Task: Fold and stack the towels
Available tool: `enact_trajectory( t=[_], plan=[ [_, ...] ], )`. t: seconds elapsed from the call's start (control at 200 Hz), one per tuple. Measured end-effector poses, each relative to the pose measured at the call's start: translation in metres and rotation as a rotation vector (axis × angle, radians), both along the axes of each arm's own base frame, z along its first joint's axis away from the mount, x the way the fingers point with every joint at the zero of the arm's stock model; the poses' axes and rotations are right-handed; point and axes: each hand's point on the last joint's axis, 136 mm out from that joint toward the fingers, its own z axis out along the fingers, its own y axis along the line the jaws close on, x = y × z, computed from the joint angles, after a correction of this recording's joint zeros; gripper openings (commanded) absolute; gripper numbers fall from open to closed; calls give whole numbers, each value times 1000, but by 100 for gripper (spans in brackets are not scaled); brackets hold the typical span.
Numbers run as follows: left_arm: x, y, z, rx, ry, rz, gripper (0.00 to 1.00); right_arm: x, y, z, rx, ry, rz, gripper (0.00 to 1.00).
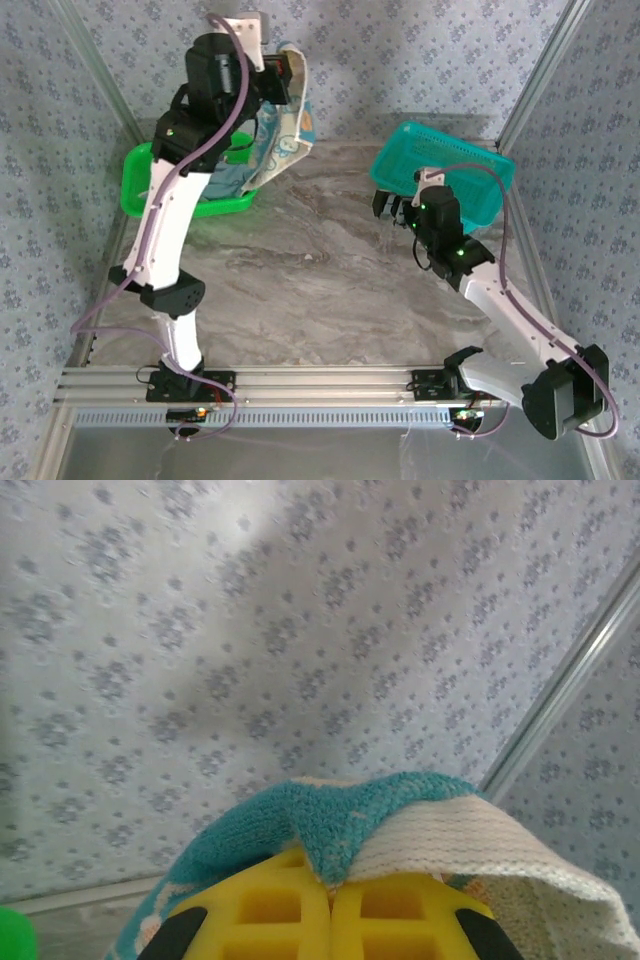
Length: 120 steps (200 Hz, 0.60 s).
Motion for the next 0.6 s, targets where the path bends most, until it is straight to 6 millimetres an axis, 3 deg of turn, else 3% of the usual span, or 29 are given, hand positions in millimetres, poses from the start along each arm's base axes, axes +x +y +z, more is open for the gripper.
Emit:
enact_trajectory(
  t=[0.21,0.48,0.6],
  plan=[
    [-5,-32,-18,-15,58,-104,0,-12,-7,7,8,-26,-10,100],
    [-51,-88,-7,-56,44,-308,0,-12,-9,-3,2,-2,-18,100],
    [-67,-104,-2,-79,45,-377,0,-12,-11,-4,-4,3,-30,100]
  ],
)
